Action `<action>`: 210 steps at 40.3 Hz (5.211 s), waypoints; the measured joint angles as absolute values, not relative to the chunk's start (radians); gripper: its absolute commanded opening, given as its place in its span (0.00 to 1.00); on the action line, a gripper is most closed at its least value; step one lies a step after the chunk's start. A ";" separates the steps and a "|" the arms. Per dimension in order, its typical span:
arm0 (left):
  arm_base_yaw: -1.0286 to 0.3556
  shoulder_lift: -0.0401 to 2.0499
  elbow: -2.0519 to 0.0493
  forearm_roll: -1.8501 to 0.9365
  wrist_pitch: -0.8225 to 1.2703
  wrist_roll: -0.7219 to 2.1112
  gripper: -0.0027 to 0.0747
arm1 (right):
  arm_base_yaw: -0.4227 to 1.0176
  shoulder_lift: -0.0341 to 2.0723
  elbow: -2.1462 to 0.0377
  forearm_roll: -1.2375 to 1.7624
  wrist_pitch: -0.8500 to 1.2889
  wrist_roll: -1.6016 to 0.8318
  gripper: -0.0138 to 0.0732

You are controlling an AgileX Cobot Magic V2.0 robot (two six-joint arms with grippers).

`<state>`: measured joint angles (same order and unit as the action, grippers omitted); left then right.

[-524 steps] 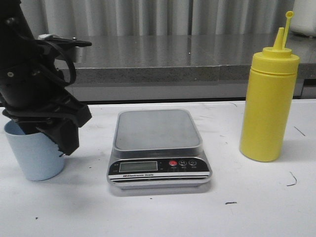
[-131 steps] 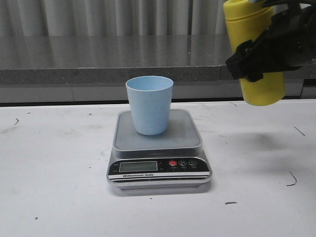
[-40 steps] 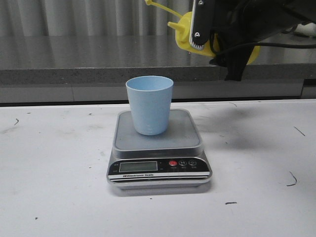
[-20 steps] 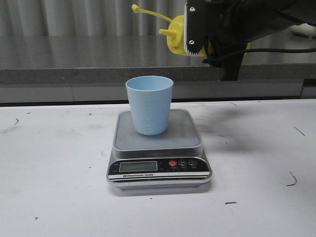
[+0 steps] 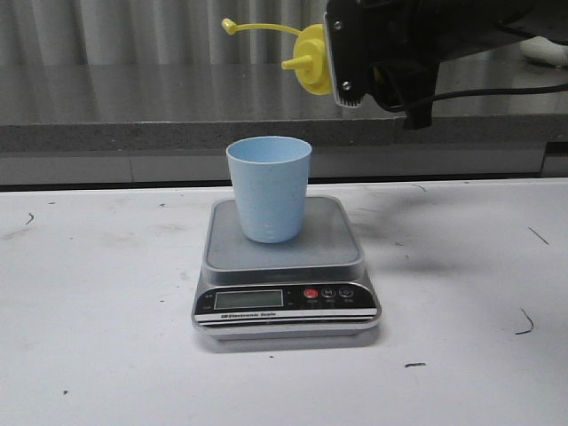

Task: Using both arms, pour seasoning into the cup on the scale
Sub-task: 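Tilt the bottle nozzle-down over the blue cup with the right gripper, then turn the bottle upright and move it back beside the scale, then lower the yellow bottle onto the table with the right gripper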

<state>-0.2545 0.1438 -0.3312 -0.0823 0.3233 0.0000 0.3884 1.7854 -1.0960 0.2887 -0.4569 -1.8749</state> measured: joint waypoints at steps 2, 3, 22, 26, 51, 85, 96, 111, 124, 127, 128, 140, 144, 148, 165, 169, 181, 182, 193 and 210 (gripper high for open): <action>-0.255 0.144 -0.331 -0.082 0.323 0.000 0.01 | 0.388 1.785 -1.096 0.265 -0.459 -1.877 0.39; -0.255 0.144 -0.331 -0.082 0.323 0.000 0.01 | 0.388 1.785 -1.096 0.256 -0.459 -1.879 0.39; -0.255 0.144 -0.331 -0.082 0.323 0.000 0.01 | 0.388 1.785 -1.096 0.215 -0.469 -1.879 0.39; -0.255 0.144 -0.331 -0.082 0.323 0.000 0.01 | 0.388 1.785 -1.096 0.213 -0.475 -1.879 0.39; -0.255 0.144 -0.331 -0.082 0.323 0.000 0.01 | 0.388 1.785 -1.096 0.679 -0.484 -1.650 0.39; -0.255 0.144 -0.331 -0.082 0.323 0.000 0.01 | 0.388 1.655 -1.073 1.145 -0.123 -0.992 0.39; -0.255 0.144 -0.331 -0.082 0.323 0.000 0.01 | 0.388 1.541 -0.916 1.146 -0.186 -0.964 0.39; -0.255 0.144 -0.331 -0.082 0.323 0.000 0.01 | 0.388 1.526 -0.773 0.988 -0.305 -0.767 0.39; -0.255 0.144 -0.331 -0.082 0.323 0.000 0.01 | 0.388 1.534 -0.610 0.565 -0.518 -0.308 0.39; -0.255 0.144 -0.331 -0.082 0.323 0.000 0.01 | 0.388 1.559 -0.590 0.542 -0.582 -0.271 0.39; -0.255 0.144 -0.331 -0.082 0.323 0.000 0.01 | 0.388 1.568 -0.588 0.539 -0.596 -0.264 0.39; -0.255 0.144 -0.331 -0.082 0.323 0.000 0.01 | 0.388 1.684 -0.581 0.524 -0.683 -0.248 0.39; -0.255 0.144 -0.331 -0.082 0.323 0.000 0.01 | 0.388 1.713 -0.581 0.524 -0.708 -0.248 0.39; -0.255 0.144 -0.331 -0.082 0.323 0.000 0.01 | 0.388 1.725 -0.581 0.521 -0.722 -0.247 0.39; -0.255 0.144 -0.331 -0.082 0.323 0.000 0.01 | 0.388 1.729 -0.581 0.521 -0.728 -0.245 0.39; -0.255 0.144 -0.331 -0.082 0.323 0.000 0.01 | 0.388 1.729 -0.581 0.521 -0.728 -0.245 0.39; -0.255 0.144 -0.331 -0.082 0.323 0.000 0.01 | 0.388 1.729 -0.581 0.521 -0.728 -0.245 0.39; -0.255 0.144 -0.331 -0.082 0.323 0.000 0.01 | 0.388 1.729 -0.581 0.521 -0.728 -0.245 0.39; -0.255 0.144 -0.331 -0.082 0.323 0.000 0.01 | 0.388 1.729 -0.581 0.519 -0.728 -0.245 0.62; -0.255 0.144 -0.331 -0.082 0.323 0.000 0.01 | 0.388 1.731 -0.581 0.519 -0.728 -0.245 0.87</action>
